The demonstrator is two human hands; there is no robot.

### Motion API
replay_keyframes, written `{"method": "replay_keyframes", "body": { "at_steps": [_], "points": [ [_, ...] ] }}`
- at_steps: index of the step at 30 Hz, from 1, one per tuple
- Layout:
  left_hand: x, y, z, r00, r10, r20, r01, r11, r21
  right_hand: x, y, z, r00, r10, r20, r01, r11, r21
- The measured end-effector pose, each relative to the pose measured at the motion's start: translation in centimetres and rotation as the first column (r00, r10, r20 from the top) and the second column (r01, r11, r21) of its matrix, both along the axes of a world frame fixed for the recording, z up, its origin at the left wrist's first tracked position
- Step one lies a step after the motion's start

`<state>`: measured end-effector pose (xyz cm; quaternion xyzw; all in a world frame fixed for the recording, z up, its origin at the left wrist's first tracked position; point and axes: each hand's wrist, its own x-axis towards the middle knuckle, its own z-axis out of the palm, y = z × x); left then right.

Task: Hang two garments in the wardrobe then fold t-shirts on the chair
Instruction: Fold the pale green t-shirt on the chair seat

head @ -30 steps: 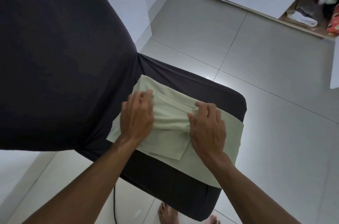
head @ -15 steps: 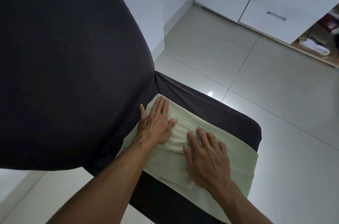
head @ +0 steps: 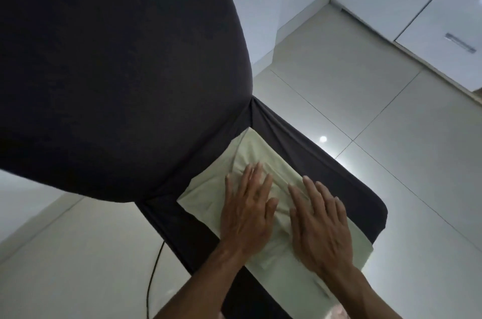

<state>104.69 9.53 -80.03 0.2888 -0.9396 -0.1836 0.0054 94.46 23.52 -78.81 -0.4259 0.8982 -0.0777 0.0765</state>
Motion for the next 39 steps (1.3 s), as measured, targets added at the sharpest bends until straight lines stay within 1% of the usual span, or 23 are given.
{"method": "replay_keyframes", "body": {
  "at_steps": [3,7,9,13,16,18,21,22,24,25,26,27,28,30,31,32,33,36,37,39],
  "points": [
    [0.8,1.1,-1.4,0.988,0.037,0.149,-0.03,0.998,-0.053,-2.2,2.3,-1.4,0.985,0.16,0.064,-0.164,0.984,0.063],
    [1.1,2.2,-1.4,0.966,0.132,0.223,-0.114,0.989,-0.091,-3.9,3.6,-2.4,0.952,0.27,0.147,-0.285,0.954,0.094],
    [1.1,3.9,-0.6,0.948,0.234,0.218,-0.214,0.971,-0.109,-4.7,4.9,-2.6,0.931,0.327,0.16,-0.344,0.934,0.091],
    [0.6,9.7,0.9,0.883,0.448,0.138,-0.443,0.894,-0.07,-7.2,8.2,-2.5,0.913,0.374,0.161,-0.391,0.916,0.091],
    [0.4,14.9,0.8,0.857,0.502,0.118,-0.484,0.862,-0.148,-8.6,9.9,-2.4,0.9,0.404,0.163,-0.418,0.906,0.062],
    [0.3,18.0,0.3,0.806,0.585,0.088,-0.566,0.806,-0.175,-8.9,10.6,-2.6,0.907,0.39,0.162,-0.399,0.917,0.026],
    [-0.5,22.4,0.0,0.655,0.753,0.068,-0.732,0.654,-0.192,-8.9,11.4,-3.0,0.911,0.382,0.156,-0.379,0.924,-0.05],
    [-1.0,23.8,0.0,0.617,0.783,0.081,-0.765,0.621,-0.17,-9.0,11.6,-3.0,0.911,0.387,0.146,-0.379,0.922,-0.081],
    [-2.2,26.1,-0.3,0.545,0.834,0.089,-0.831,0.551,-0.077,-9.0,12.0,-3.0,0.91,0.394,0.132,-0.374,0.915,-0.152],
    [-2.8,26.9,-0.3,0.489,0.867,0.101,-0.87,0.493,-0.023,-9.1,12.2,-3.1,0.91,0.388,0.145,-0.36,0.913,-0.19],
    [-3.4,27.7,-0.3,0.413,0.901,0.129,-0.911,0.41,0.052,-9.1,12.6,-3.0,0.914,0.37,0.168,-0.329,0.916,-0.229],
    [-4.1,28.4,-0.1,0.321,0.931,0.175,-0.944,0.298,0.145,-9.0,13.1,-3.0,0.919,0.341,0.198,-0.284,0.921,-0.265],
    [-4.6,29.2,-0.3,0.215,0.951,0.222,-0.955,0.157,0.253,-9.1,13.8,-2.8,0.925,0.297,0.236,-0.223,0.929,-0.296],
    [-5.3,29.8,-1.4,0.037,0.961,0.276,-0.888,-0.095,0.449,-9.3,14.6,-2.8,0.91,0.153,0.384,-0.03,0.951,-0.309],
    [-5.6,30.1,-2.0,-0.02,0.959,0.282,-0.832,-0.172,0.527,-9.5,15.0,-2.7,0.875,0.077,0.479,0.067,0.959,-0.276],
    [-6.0,30.4,-2.7,-0.041,0.956,0.29,-0.779,-0.212,0.59,-9.9,15.4,-2.9,0.822,0.01,0.569,0.135,0.968,-0.212],
    [-6.3,30.7,-3.3,-0.046,0.955,0.292,-0.73,-0.231,0.643,-10.2,15.8,-3.2,0.767,-0.039,0.641,0.162,0.978,-0.134],
    [-7.1,31.9,-5.2,-0.064,0.952,0.301,-0.589,-0.279,0.758,-11.6,17.0,-4.8,0.663,-0.096,0.743,0.113,0.993,0.027],
    [-7.0,32.2,-5.7,-0.032,0.958,0.285,-0.58,-0.25,0.775,-11.9,17.2,-5.4,0.629,-0.114,0.769,0.107,0.992,0.06],
    [-6.4,33.1,-7.2,0.064,0.976,0.21,-0.626,-0.125,0.77,-12.4,17.4,-6.8,0.568,-0.127,0.813,0.062,0.992,0.112]
  ]
}}
